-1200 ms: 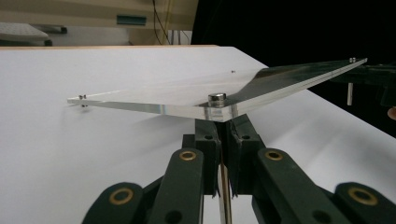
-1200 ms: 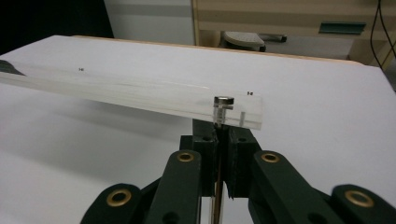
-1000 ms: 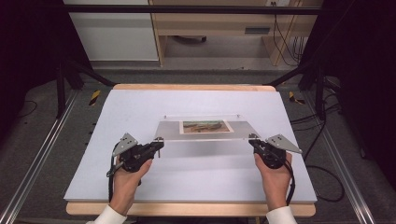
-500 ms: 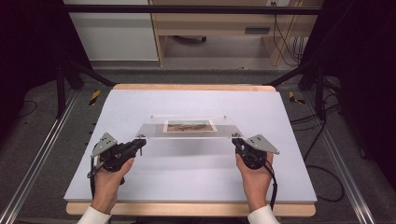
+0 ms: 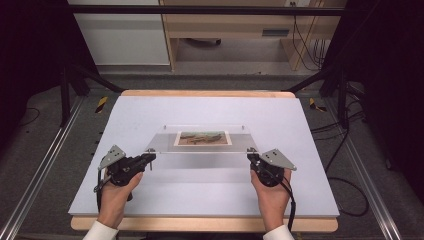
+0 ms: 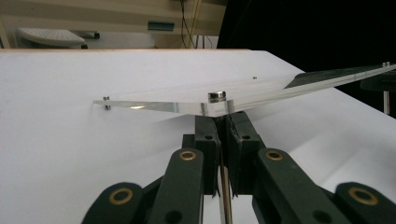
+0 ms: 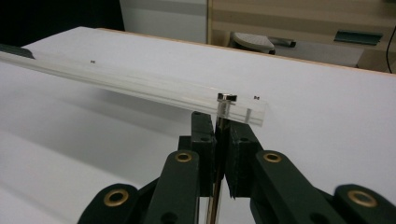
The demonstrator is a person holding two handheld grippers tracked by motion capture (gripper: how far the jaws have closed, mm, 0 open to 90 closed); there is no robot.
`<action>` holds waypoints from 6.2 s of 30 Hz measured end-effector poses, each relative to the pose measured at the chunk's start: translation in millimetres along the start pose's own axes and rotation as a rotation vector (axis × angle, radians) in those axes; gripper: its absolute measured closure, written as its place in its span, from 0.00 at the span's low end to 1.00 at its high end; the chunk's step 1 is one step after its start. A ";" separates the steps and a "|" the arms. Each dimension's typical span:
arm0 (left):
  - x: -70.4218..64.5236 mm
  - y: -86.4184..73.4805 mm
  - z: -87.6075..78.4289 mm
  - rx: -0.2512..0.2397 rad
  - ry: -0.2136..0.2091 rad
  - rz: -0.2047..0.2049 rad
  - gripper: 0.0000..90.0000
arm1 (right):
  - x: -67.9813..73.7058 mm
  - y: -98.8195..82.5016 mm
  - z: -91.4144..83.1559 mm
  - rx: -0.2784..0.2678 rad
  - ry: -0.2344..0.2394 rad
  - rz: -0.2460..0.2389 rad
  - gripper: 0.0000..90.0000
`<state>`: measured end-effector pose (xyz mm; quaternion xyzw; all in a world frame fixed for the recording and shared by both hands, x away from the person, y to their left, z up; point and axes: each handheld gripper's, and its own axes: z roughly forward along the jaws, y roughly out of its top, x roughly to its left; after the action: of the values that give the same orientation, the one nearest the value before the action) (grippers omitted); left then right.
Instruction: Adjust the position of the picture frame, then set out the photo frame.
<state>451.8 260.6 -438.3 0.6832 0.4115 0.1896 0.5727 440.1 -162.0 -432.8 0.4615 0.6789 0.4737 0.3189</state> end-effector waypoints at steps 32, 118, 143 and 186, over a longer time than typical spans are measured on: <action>-4.1 -34.4 3.3 0.250 0.067 0.037 0.92 | 7.1 -50.9 2.0 0.115 0.048 0.109 0.94; 7.0 14.9 15.0 0.172 0.022 -0.056 0.18 | -7.7 8.7 -2.1 0.174 0.140 0.075 0.09; 8.6 -7.9 31.2 0.264 0.031 -0.087 0.17 | -27.3 -4.3 28.2 0.306 0.265 0.150 0.19; 16.7 -15.5 39.7 0.300 -0.089 -0.281 0.17 | -33.0 -13.0 35.5 0.359 0.349 0.356 0.20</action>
<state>485.3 248.9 -467.2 0.7044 0.5007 0.0138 0.5030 479.0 -181.9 -457.4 0.5340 0.7048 0.4665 0.0228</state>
